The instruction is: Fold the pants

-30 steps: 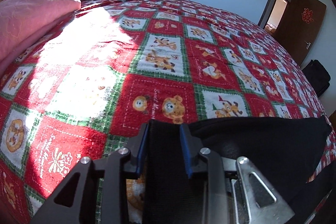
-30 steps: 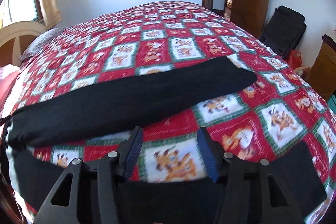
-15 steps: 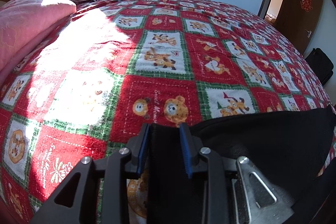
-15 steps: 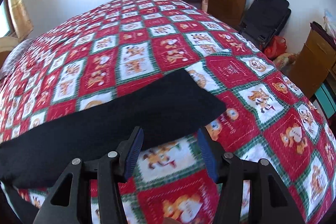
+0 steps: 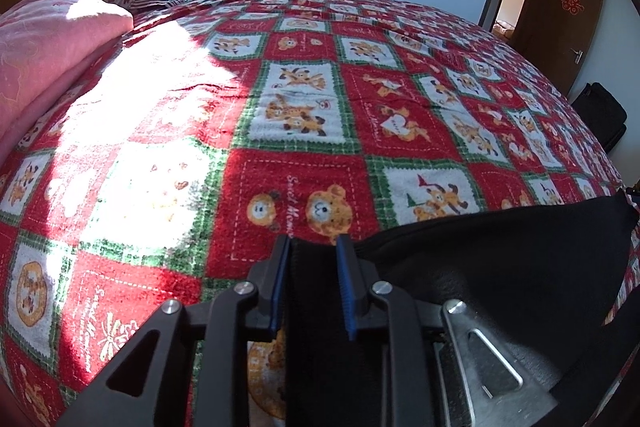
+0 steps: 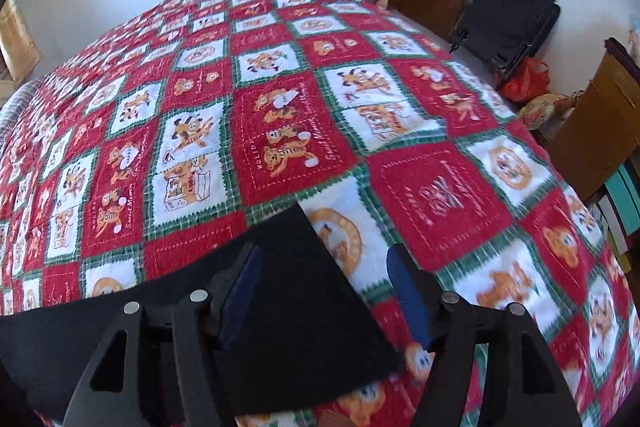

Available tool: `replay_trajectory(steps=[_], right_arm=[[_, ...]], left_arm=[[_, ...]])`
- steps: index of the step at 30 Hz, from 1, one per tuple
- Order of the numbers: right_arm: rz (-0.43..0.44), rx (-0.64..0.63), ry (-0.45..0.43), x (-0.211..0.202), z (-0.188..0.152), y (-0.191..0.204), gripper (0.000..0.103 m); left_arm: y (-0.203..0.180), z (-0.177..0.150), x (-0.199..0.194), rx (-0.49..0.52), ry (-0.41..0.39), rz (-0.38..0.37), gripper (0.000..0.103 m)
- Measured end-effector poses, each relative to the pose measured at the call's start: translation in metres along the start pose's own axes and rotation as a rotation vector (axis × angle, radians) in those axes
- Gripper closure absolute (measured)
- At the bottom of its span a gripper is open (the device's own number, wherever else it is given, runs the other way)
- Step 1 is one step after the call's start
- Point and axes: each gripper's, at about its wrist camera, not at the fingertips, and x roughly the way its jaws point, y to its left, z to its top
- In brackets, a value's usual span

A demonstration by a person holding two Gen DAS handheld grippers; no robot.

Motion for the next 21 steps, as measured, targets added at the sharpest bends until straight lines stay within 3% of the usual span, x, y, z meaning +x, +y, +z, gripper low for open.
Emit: replay_trajectory(steps=[4, 7, 8, 10, 12, 17, 21], right_arm=[[-0.015, -0.048, 0.067, 0.029, 0.007, 0.01, 0.036], [-0.016, -0.051, 0.058, 0.034, 0.005, 0.011, 0.039], [-0.009, -0.048, 0.055, 0.033, 0.004, 0.011, 0.045], [0.027, -0.049, 0.045, 0.028, 0.003, 0.011, 0.081], [0.03, -0.057, 0.042, 0.024, 0.001, 0.012, 0.092], [0.02, -0.079, -0.027, -0.002, -0.004, 0.018, 0.094], [0.035, -0.08, -0.104, -0.036, -0.009, 0.019, 0.095]], left_arm=[[-0.002, 0.0, 0.001, 0.008, 0.003, 0.006, 0.079], [-0.001, -0.001, 0.001, 0.026, 0.002, -0.005, 0.079], [-0.001, 0.0, 0.001, 0.029, 0.004, -0.011, 0.079], [-0.002, 0.001, -0.001, 0.037, 0.003, -0.011, 0.079], [-0.007, 0.002, -0.004, 0.056, -0.01, -0.009, 0.088], [-0.011, 0.003, -0.012, 0.047, -0.041, 0.015, 0.09], [-0.01, 0.004, -0.028, 0.04, -0.086, -0.008, 0.09]])
